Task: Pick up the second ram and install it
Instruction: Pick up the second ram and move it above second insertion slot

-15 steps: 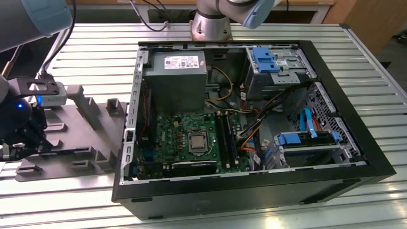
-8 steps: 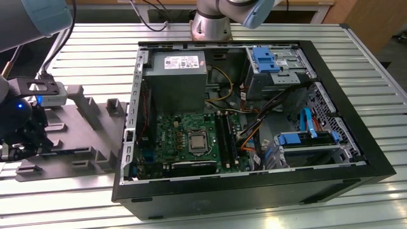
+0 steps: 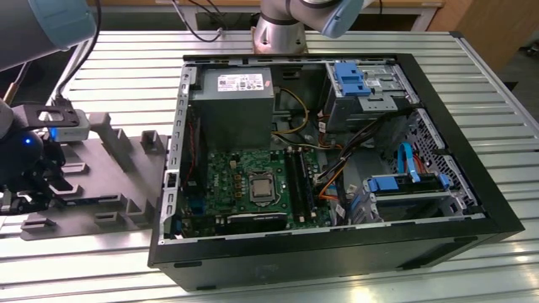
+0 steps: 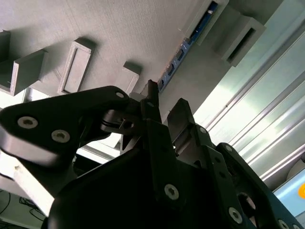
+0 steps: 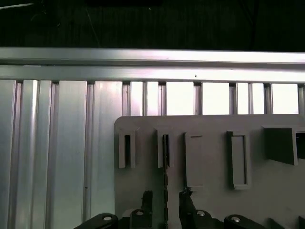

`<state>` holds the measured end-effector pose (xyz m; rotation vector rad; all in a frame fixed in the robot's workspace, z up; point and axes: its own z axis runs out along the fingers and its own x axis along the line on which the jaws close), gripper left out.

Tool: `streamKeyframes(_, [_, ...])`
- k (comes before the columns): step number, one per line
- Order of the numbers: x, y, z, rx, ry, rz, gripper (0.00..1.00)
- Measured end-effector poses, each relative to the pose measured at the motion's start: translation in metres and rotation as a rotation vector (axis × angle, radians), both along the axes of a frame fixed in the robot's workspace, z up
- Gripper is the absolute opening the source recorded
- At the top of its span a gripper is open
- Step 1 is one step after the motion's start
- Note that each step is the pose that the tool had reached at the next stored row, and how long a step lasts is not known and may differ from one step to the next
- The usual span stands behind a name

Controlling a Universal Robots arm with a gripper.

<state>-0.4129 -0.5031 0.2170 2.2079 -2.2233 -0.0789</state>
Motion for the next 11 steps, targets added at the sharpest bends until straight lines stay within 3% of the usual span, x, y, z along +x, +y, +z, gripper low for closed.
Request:
streamKeyframes(6, [-0.0011,0.0,-0.0071,0.0012,-0.0157,0.0,0.36])
streamKeyframes(11, [-0.0032,0.0,-0.0115,0.0011,-0.0194,0.0,0.36])
